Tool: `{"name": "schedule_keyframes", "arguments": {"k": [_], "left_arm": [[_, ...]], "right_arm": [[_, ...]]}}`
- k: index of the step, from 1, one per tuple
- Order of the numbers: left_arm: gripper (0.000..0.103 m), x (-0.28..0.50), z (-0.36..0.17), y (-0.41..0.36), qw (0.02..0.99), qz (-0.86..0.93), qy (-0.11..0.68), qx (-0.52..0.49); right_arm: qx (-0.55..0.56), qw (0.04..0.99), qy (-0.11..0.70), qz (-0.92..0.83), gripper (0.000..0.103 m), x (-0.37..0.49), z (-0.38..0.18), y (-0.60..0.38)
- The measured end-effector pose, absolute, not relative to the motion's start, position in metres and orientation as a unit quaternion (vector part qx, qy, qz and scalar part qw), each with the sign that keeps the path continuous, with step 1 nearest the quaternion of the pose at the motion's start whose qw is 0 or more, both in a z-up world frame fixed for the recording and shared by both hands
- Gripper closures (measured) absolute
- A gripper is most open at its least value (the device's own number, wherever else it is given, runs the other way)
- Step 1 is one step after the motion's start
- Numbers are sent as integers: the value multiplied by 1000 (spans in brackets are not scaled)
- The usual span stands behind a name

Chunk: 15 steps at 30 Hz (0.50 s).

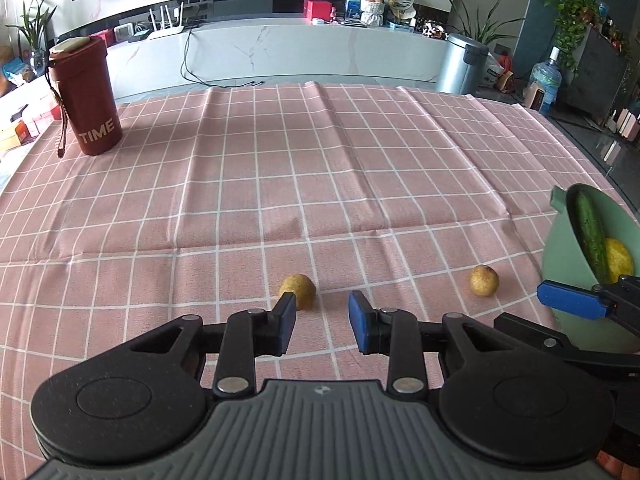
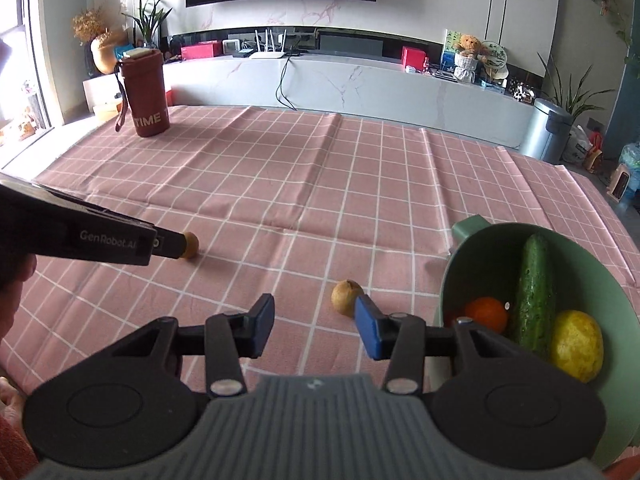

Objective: Organize fruits
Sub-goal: 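Move both grippers out to the two remaining small brown fruits, then grasp a small brown fruit with the left gripper while the right grasps the other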

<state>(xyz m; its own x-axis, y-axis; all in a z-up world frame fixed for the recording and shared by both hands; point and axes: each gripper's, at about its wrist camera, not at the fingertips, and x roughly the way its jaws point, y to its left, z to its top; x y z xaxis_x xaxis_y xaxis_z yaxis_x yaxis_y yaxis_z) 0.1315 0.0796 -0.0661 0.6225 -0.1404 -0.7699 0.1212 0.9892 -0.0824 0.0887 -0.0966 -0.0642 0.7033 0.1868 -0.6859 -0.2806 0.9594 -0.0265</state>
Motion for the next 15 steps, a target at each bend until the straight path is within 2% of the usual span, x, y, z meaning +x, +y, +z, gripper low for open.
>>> {"name": "schedule_keyframes", "arguments": {"k": [2, 3, 12, 15], "left_arm": [[61, 136, -72, 82, 898, -70, 433, -17], [61, 137, -74, 83, 899, -69, 433, -19], [60, 145, -89, 84, 895, -47, 444, -17], [60, 147, -92, 86, 893, -44, 448, -23]], "right_arm": [[-60, 918, 373, 120, 61, 97, -70, -96], [-56, 918, 377, 115, 64, 99, -73, -95], [-128, 927, 346, 68, 64, 117, -86, -75], [-157, 924, 342, 72, 72, 117, -90, -67]]}}
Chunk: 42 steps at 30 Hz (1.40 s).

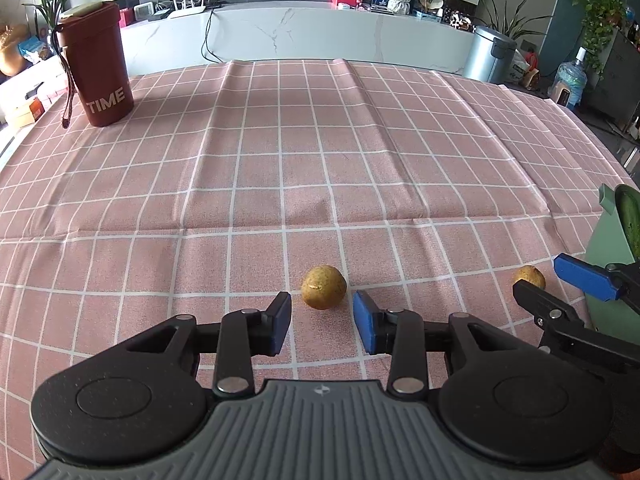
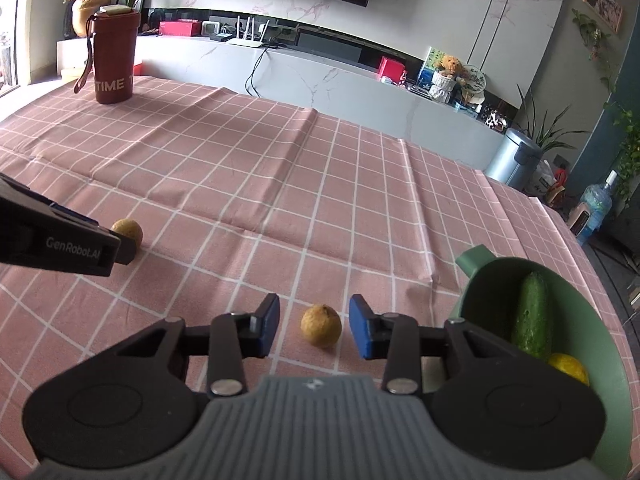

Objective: Organize fruits
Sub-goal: 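Grasp a small brown fruit with the left gripper while the right grasps the other, then carry both small brown fruits over the colander and lower them inside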

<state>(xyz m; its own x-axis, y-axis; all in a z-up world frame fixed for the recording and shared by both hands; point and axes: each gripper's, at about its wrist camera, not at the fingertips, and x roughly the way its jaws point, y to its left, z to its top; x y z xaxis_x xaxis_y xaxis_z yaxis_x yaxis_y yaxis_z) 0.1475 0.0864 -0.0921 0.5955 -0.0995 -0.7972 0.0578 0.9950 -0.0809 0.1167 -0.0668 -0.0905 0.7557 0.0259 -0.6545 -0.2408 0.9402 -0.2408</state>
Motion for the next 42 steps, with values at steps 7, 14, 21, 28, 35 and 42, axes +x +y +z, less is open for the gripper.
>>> {"name": "schedule_keyframes", "arguments": {"k": [7, 14, 21, 28, 35, 42], "left_arm": [[60, 153, -100, 92, 891, -36, 451, -41], [60, 156, -100, 93, 893, -37, 446, -52], [72, 156, -100, 92, 892, -53, 446, -51], [73, 154, -98, 89, 892, -61, 445, -46], [73, 144, -83, 82, 899, -63, 432, -41], [73, 127, -61, 68, 901, -80, 423, -54]], "right_arm": [[-197, 915, 350, 50, 72, 123, -102, -59], [-210, 905, 367, 39, 76, 129, -113, -57], [-208, 905, 369, 37, 81, 129, -115, -57], [-204, 905, 370, 39, 82, 129, -115, -58], [-168, 914, 363, 70, 82, 120, -93, -64], [-116, 918, 365, 107, 82, 102, -63, -83]]}}
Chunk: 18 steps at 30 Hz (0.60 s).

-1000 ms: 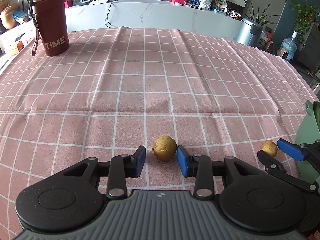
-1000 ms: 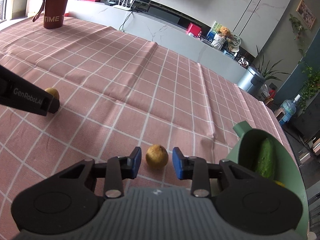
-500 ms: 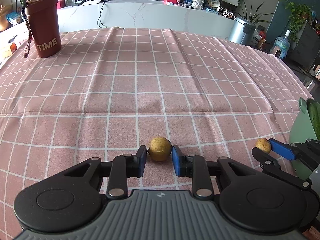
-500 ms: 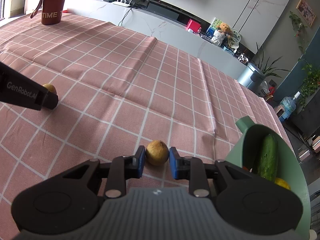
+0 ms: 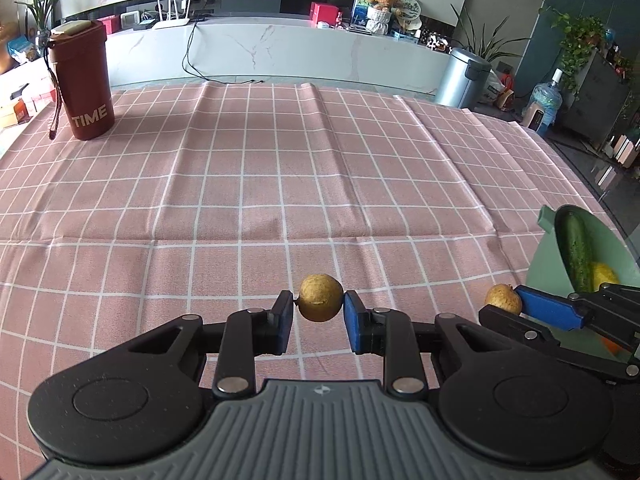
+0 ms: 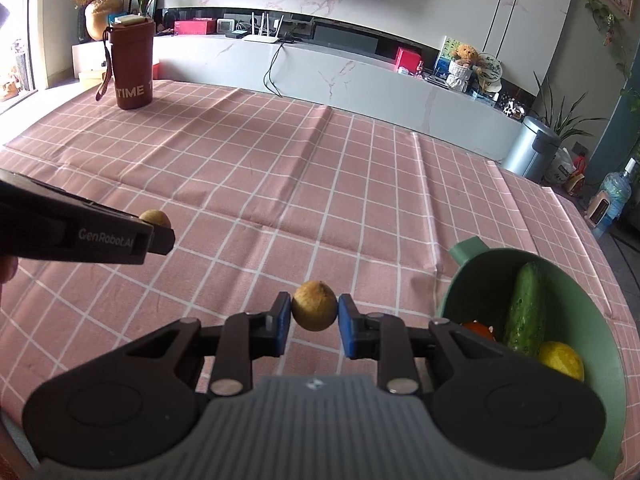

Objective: Organize fruits
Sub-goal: 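Carry both small brown fruits over the colander and lower them inside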

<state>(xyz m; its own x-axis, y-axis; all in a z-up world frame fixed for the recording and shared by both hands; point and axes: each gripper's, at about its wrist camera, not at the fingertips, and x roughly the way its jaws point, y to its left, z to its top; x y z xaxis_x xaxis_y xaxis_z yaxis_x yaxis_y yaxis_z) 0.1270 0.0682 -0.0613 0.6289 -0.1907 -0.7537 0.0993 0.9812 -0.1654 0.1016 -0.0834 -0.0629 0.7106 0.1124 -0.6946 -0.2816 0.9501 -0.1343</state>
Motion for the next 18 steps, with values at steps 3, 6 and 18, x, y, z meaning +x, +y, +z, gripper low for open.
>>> {"name": "schedule_keyframes", "arguments": {"k": [3, 6, 18], "left_arm": [[73, 118, -50, 59, 901, -95, 418, -69], [73, 109, -38, 45, 902, -113, 412, -70], [73, 86, 9, -44, 885, -230, 403, -42]], "right_arm": [[-93, 919, 363, 122, 82, 93, -50, -95], [-80, 921, 358, 129, 82, 82, -37, -109], [-42, 920, 367, 132, 82, 53, 6, -199]]}}
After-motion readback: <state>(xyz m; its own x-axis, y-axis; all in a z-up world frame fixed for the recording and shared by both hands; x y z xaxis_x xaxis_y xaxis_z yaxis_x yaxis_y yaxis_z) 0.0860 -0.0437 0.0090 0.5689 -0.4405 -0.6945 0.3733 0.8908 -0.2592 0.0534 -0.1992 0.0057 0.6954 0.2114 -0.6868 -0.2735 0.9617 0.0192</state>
